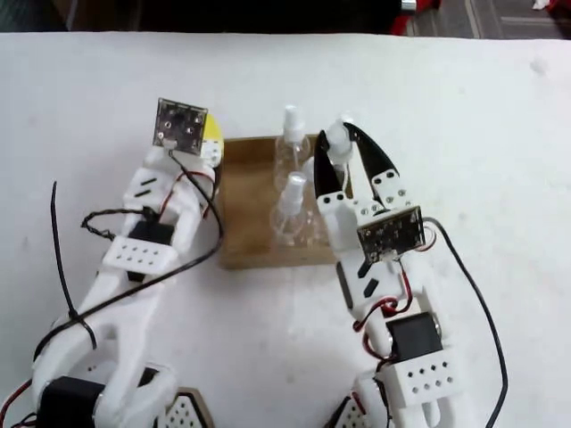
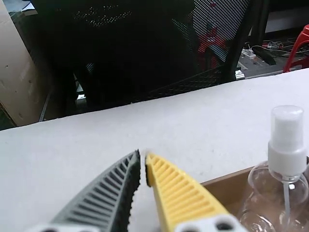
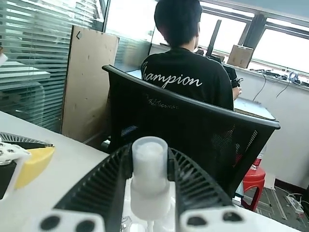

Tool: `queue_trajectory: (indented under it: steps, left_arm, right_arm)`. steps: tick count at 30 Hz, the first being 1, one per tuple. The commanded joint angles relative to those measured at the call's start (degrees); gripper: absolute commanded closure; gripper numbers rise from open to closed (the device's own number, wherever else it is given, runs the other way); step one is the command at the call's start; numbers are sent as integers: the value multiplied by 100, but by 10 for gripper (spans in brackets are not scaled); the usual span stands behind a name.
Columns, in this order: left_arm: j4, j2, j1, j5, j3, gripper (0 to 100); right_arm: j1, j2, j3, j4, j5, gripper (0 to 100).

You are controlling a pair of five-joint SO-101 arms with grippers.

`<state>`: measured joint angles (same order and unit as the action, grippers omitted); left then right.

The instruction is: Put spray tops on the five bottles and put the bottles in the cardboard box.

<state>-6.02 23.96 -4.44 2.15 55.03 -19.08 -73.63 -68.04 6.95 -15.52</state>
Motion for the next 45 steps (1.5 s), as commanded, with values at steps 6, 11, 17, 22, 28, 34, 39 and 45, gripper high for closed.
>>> queue_trajectory:
  steps: [6,11,17,22,28,34,39,45]
  left_arm:
    - [-141,31,-40,53,-53,976]
    - [-141,31,-40,53,-53,976]
    - [-149,31,-40,53,-53,976]
    - [-149,31,-40,53,-53,976]
    - [-114,31,-40,53,-53,976]
    - [-114,31,-48,44,-44,976]
    - [-114,31,-48,44,-44,976]
    - [-114,31,-48,44,-44,976]
  right_arm:
    - [-48,-75,-607,-444,-53,983]
    - [-48,-75,-774,-470,-53,983]
    - [4,-215,-193,-681,-70,983]
    - [-31,-752,1345,831,-53,983]
    - [-251,-681,1890,1947,-53,983]
    - [-268,-681,1574,1877,-53,983]
    - [-268,-629,993,1270,-53,983]
    - [-268,-629,624,998,-53,983]
